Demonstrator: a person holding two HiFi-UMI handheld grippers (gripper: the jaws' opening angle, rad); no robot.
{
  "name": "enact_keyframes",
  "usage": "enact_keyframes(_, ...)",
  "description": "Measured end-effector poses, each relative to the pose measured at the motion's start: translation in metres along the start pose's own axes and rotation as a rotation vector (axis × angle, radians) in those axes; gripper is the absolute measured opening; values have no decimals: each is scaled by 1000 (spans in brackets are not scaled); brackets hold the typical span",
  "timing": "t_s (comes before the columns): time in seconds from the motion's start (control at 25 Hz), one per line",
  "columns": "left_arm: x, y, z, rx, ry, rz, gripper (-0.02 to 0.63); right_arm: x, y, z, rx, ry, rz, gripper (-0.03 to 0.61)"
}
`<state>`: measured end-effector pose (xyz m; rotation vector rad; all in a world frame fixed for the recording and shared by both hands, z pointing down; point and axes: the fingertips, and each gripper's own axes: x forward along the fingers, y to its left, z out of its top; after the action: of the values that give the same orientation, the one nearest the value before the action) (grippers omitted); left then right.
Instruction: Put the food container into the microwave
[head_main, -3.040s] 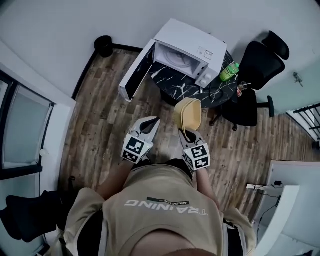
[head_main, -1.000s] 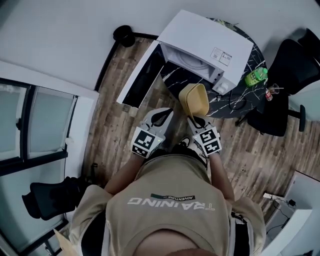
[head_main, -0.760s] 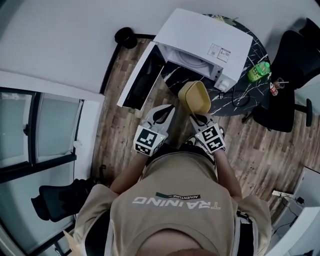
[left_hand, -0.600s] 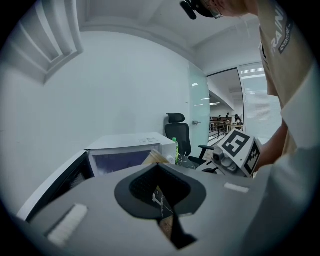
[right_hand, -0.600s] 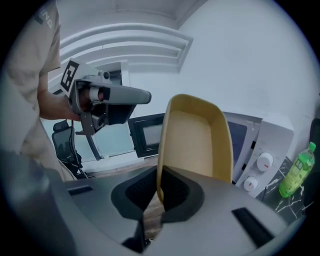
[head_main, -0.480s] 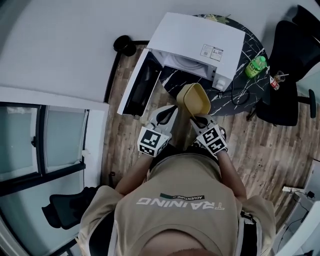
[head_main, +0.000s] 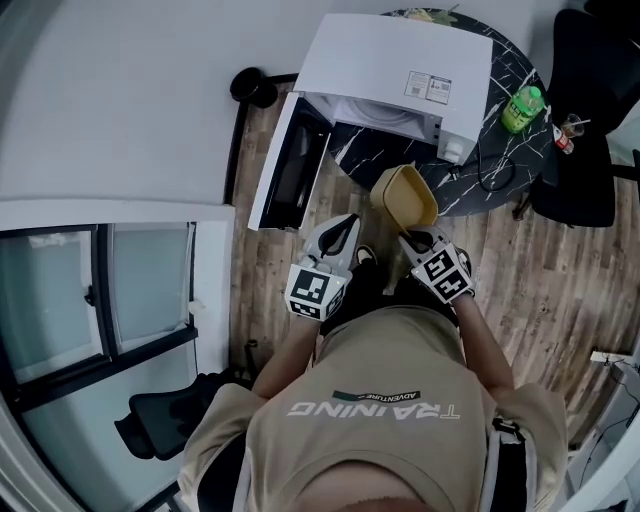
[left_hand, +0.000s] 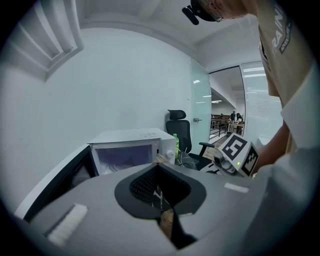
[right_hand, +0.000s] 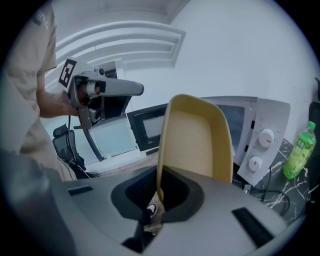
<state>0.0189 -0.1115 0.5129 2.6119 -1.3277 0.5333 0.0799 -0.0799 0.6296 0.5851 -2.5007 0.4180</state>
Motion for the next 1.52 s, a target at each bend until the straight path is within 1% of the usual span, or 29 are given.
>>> enact_keyframes(0.08, -1, 4, -1, -14, -6, 4, 2, 3, 1, -2, 3, 9, 3, 18)
enact_keyframes(0.2, -1, 7, -1, -13, -19, -9, 2, 9, 0, -4, -15, 28, -7, 18)
enact_keyframes(0.36, -3, 14, -1, -7, -28, -30, 2, 17, 2, 5, -18, 30, -28, 18)
enact_keyframes(0.52, 5, 17, 12, 12, -72, -67, 2, 20, -1, 18, -15, 27, -60, 18)
enact_keyframes(0.64, 16, 20, 26, 47, -117, -91, 2, 24, -11, 31, -30, 38, -84, 18)
enact_keyframes(0.72, 21, 28, 35, 50, -142, -90, 2, 29, -18, 41, -37, 47, -93, 18)
enact_keyframes(0.84, 29, 43, 43, 35, -161, -87, 2, 38, -26, 53, -45, 72, -96, 18)
enact_keyframes(1.0, 46, 70, 49, 21, -177, -98, 2, 54, -44, 68, -102, 128, -103, 18)
enact_keyframes(1.16, 62, 102, 50, 4, -182, -97, 2, 72, -60, 81, -119, 158, -107, 18)
enact_keyframes(1.28, 73, 119, 50, 6, -182, -104, 2, 83, -68, 87, -131, 184, -106, 18)
enact_keyframes(1.36, 81, 127, 45, 14, -167, -118, 2, 90, -71, 88, -143, 211, -105, 18)
enact_keyframes(1.44, 89, 133, 36, 7, -141, -137, 2, 98, -75, 87, -142, 238, -106, 18)
enact_keyframes(1.52, 94, 140, 31, 2, -133, -148, 2, 106, -78, 84, -143, 269, -110, 18)
